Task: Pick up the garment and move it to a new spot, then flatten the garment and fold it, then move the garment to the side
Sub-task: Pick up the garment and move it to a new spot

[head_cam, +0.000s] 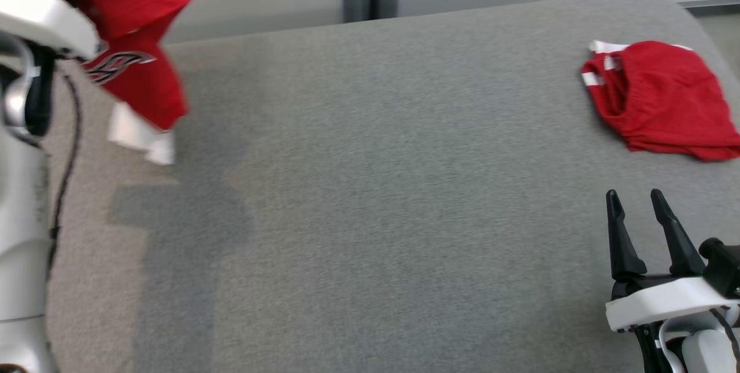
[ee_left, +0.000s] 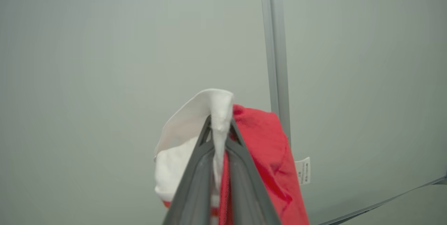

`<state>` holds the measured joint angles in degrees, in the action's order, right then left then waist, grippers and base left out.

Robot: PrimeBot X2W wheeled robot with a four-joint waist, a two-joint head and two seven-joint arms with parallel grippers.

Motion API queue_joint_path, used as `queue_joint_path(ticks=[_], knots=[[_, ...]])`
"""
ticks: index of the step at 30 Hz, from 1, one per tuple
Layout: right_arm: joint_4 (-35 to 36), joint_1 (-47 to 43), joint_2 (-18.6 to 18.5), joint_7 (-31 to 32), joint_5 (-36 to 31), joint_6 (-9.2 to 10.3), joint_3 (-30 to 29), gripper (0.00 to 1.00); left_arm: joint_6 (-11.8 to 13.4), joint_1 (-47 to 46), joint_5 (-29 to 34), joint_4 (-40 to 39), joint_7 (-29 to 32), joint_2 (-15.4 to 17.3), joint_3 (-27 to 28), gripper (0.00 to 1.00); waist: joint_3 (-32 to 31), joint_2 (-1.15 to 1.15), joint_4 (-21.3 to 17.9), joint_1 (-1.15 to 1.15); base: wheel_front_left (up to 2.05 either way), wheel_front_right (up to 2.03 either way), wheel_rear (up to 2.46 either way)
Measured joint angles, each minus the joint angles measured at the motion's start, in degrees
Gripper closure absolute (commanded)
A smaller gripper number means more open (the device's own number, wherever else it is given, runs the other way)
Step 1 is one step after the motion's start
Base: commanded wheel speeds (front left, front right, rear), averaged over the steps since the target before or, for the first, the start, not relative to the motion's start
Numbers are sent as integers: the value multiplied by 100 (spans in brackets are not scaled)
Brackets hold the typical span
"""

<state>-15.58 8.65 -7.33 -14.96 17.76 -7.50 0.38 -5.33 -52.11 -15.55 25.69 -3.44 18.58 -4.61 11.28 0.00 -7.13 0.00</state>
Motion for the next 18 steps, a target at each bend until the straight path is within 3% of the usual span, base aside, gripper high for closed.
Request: queue_joint_path(ticks=[13, 18], knots=[[-80, -201, 178, -3, 21, 0, -66, 0, 62, 170, -33, -889, 335, -1116, -876, 100, -376, 0, -910, 0, 0, 0, 0], [-99, -319, 190, -3, 20, 1, -153, 0, 160, 625, -163, -937, 256, -1394, -1152, 100, -458, 0, -1057, 0, 0, 0, 0]])
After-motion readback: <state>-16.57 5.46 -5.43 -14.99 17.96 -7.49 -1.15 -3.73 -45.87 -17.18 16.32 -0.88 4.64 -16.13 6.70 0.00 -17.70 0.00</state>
